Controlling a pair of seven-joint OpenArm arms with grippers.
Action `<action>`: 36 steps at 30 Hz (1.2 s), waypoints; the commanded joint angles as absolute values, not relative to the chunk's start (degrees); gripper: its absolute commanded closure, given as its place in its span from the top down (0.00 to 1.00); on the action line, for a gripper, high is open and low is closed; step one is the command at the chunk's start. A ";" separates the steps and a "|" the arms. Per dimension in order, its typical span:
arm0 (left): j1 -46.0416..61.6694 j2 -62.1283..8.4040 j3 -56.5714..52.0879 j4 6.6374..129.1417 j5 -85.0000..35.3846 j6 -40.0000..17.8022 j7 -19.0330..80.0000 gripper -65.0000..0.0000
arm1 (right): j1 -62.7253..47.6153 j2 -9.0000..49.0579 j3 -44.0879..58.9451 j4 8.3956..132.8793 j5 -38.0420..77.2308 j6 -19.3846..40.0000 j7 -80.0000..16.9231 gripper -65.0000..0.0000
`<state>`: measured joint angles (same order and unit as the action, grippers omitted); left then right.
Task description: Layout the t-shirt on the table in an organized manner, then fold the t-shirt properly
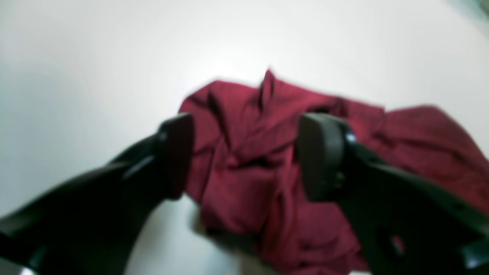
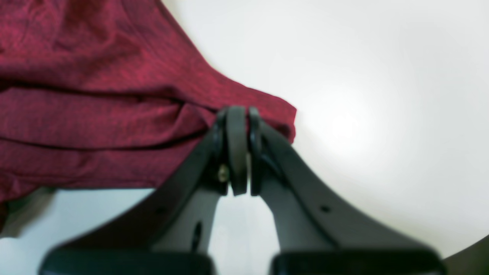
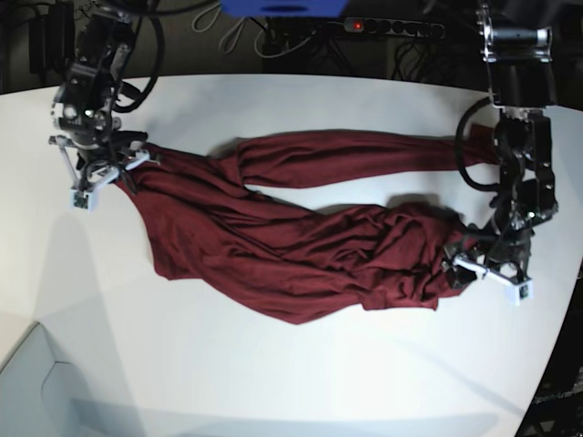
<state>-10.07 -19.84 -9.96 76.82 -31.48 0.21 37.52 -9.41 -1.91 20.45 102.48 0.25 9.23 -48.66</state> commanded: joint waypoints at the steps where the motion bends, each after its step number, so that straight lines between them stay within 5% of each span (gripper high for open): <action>1: -10.86 -20.70 -10.07 77.85 -31.60 0.13 36.53 0.72 | -8.75 -1.54 20.44 103.43 0.31 9.36 -47.52 0.01; 13: -11.91 -19.82 -9.80 75.21 -31.52 0.13 36.53 0.72 | -8.66 -1.54 20.44 101.76 0.31 9.36 -47.52 0.01; 22: -16.75 -18.95 -4.35 68.26 -31.52 0.13 36.44 0.41 | -8.92 -1.54 20.44 101.85 0.31 9.36 -47.52 0.01; 27: -16.84 -18.86 -4.44 68.09 -31.52 0.13 36.44 0.33 | -9.19 -1.54 20.62 101.85 0.31 9.36 -47.52 0.01; 31: -17.01 -19.12 -4.79 68.53 -31.60 0.13 36.35 0.00 | -9.19 -1.54 20.70 101.85 0.31 9.36 -47.52 0.01; 36: -18.77 -19.38 -4.79 68.53 -31.60 0.13 36.35 0.00 | -9.19 -1.54 20.53 101.85 0.31 9.36 -47.52 0.01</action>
<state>-17.39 -18.52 -4.45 67.42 -31.20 0.25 37.34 -9.58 -1.91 20.53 100.82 0.25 9.23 -48.64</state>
